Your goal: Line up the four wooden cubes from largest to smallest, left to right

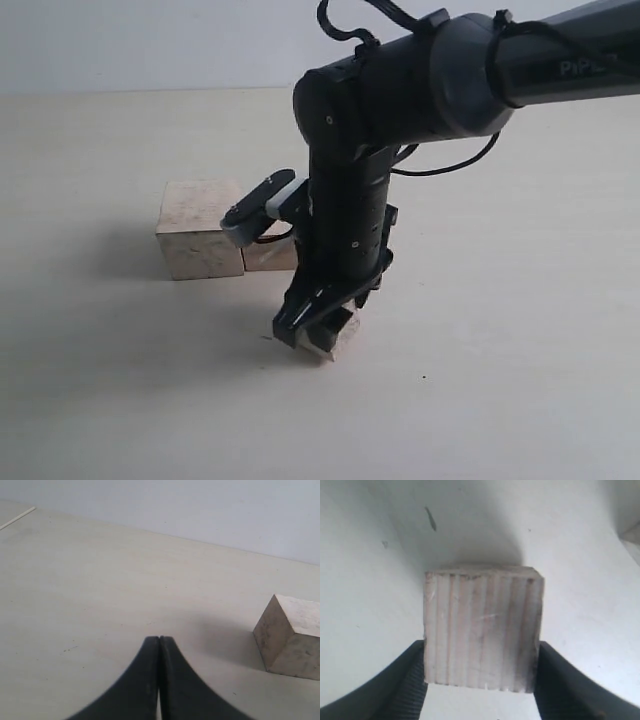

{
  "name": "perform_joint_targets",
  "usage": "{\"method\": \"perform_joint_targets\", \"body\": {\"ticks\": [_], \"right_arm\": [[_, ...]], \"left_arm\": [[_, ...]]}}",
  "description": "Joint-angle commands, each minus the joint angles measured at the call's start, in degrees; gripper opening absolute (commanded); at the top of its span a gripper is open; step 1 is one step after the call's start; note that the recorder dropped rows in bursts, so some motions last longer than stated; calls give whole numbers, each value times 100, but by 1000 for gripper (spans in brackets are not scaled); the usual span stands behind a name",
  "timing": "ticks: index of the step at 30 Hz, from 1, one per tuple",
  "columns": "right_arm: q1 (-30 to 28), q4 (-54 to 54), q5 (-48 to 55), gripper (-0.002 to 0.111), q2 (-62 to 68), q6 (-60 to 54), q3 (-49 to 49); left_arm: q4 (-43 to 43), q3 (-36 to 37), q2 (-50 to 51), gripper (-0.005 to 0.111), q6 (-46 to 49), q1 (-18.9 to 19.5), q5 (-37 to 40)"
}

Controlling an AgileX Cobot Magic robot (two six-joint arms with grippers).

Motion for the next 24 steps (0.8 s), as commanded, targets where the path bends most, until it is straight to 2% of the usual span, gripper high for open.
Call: {"method": "perform_joint_targets", "body": {"ticks": [1, 5, 9, 15, 24], "right_arm": [[-410, 21, 85, 0, -84, -898, 8], [-941, 1008, -31, 0, -84, -2047, 8], [-1353, 1504, -130, 0, -84, -2794, 8], [-1657, 1527, -406, 0, -84, -3095, 8], [-1697, 1555, -1436, 0, 116, -3339, 8]], "left_arm": [[21, 14, -30, 0, 2, 4, -40], [21, 14, -30, 0, 2, 4, -40], [21, 14, -30, 0, 2, 4, -40], [21, 14, -30, 0, 2, 4, -40], [21, 14, -30, 0, 2, 4, -40]]}}
